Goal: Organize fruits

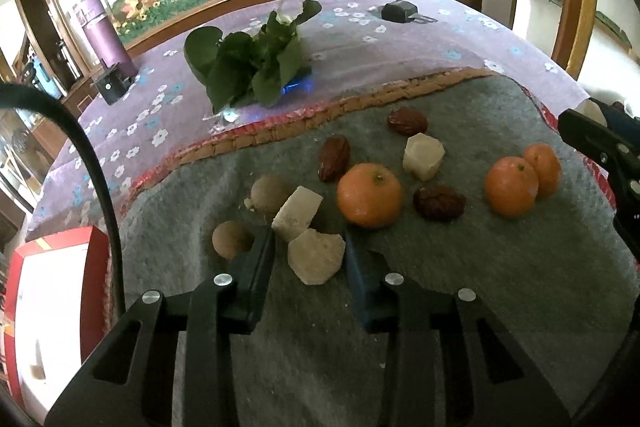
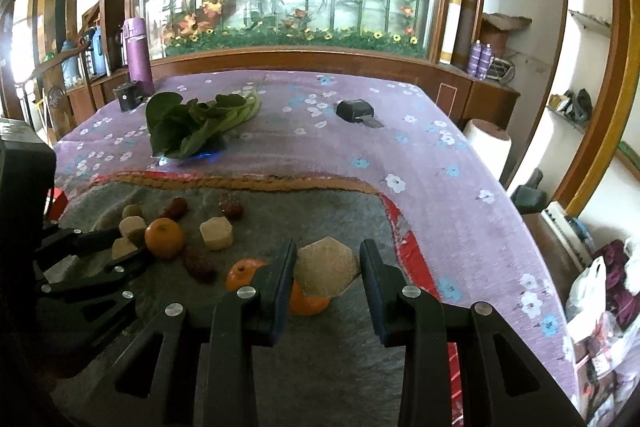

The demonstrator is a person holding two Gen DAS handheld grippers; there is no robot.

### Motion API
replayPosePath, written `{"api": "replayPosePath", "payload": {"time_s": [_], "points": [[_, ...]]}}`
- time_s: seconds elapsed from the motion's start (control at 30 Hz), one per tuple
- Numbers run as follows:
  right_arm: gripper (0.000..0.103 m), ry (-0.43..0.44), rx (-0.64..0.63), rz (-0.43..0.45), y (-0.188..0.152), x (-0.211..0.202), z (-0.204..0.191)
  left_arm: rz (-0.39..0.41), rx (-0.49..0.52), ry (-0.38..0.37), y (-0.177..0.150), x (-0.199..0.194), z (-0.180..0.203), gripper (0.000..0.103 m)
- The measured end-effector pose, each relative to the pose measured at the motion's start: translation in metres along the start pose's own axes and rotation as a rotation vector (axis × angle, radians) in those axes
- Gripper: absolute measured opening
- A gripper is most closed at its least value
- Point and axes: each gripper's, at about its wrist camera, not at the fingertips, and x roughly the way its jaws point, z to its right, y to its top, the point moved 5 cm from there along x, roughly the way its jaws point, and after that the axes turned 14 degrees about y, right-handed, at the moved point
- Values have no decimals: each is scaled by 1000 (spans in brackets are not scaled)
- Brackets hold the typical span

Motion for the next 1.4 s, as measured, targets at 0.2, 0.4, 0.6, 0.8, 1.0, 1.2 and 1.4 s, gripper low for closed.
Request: {"api": "replayPosePath", "payload": {"time_s": [0.2,0.4,0.6,0.8,1.0,1.2,1.4], "points": [[34,-27,-21,12,4,-4,-4,2,3,-21,-3,-5,-1,24],[34,-49,-34,19,7,-8,-7,-1,-4,-30,-5,-6,-3,24],[34,-59,-43,20,9,-10,-9,1,-5,-38,-7,-8,-4,24],[34,-73,-61,11,12,-12,-15,4,-16,-41,-11,-12,-11,24],[34,-4,-53,-45,12,-8,-27,5,-41,-39,-15,-14,-24,24],[34,101,-24,-127,7,0,-40,5,-64,-39,-20,-15,-35,24],[34,103,-37,-143,4,0,-53,9,-83,-41,-22,-16,-43,24]]}}
